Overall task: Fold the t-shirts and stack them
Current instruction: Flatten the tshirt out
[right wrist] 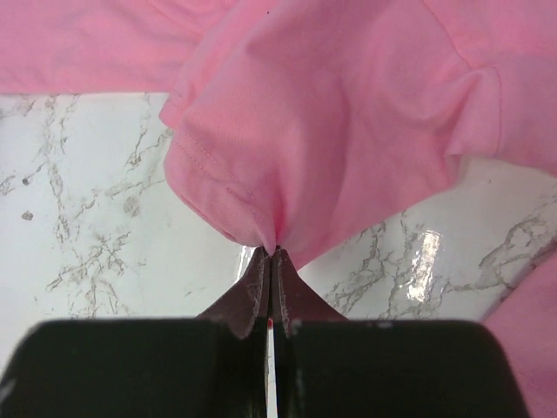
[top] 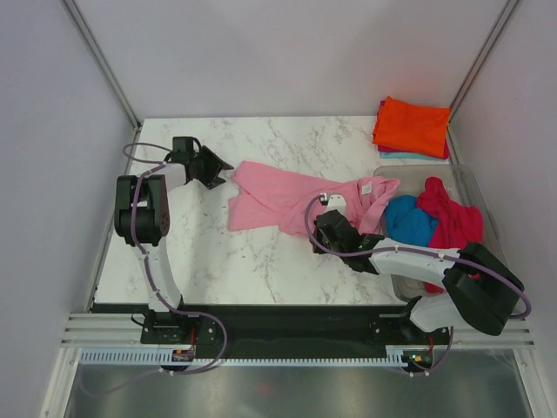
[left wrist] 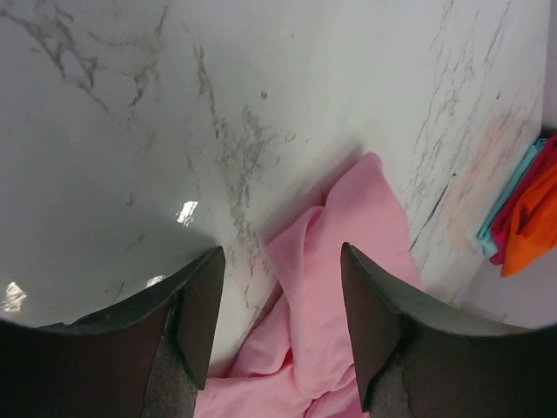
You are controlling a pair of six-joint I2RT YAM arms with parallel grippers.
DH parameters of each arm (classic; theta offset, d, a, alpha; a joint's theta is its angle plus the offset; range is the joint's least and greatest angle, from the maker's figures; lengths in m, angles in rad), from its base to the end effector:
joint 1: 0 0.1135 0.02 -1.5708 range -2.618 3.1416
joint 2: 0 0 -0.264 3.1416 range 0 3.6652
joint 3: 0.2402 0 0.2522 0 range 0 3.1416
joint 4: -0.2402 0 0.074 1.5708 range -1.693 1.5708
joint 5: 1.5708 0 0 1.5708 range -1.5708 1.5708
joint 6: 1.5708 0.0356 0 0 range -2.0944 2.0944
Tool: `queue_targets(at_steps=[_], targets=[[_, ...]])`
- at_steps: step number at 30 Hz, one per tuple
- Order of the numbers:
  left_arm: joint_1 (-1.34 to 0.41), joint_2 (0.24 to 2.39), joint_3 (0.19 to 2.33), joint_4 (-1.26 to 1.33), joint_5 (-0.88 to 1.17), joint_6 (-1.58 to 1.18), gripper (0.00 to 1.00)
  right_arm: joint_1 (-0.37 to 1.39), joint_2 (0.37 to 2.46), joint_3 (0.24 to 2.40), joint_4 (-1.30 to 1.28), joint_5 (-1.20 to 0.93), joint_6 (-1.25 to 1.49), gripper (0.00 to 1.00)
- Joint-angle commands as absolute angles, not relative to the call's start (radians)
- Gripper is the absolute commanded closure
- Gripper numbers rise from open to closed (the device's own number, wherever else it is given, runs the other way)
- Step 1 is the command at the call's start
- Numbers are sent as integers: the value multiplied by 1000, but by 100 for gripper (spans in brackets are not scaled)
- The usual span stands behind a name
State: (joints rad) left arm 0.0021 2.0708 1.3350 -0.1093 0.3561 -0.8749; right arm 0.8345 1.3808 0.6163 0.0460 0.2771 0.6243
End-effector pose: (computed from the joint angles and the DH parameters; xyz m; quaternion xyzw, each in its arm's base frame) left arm 0.4397 -0.0115 0.1449 -0.3337 0.8597 -0.2977 0.2466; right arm 0.1885 0.1935 0.1752 -0.0378 0.9029 0.1791 0.3891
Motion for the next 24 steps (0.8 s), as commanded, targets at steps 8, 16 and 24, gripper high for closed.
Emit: queue_targets(at_steps=[8, 16, 24], targets=[[-21, 2128, 1304, -5, 408, -954, 48, 833, 1399, 640, 92, 249, 607, 100], [-37, 2114, 1373, 6, 423, -902, 98, 831, 1384, 634, 94, 271, 611, 100], [-34, 1643, 1462, -404, 149, -557, 98, 811, 1263, 813, -179, 319, 608, 100]])
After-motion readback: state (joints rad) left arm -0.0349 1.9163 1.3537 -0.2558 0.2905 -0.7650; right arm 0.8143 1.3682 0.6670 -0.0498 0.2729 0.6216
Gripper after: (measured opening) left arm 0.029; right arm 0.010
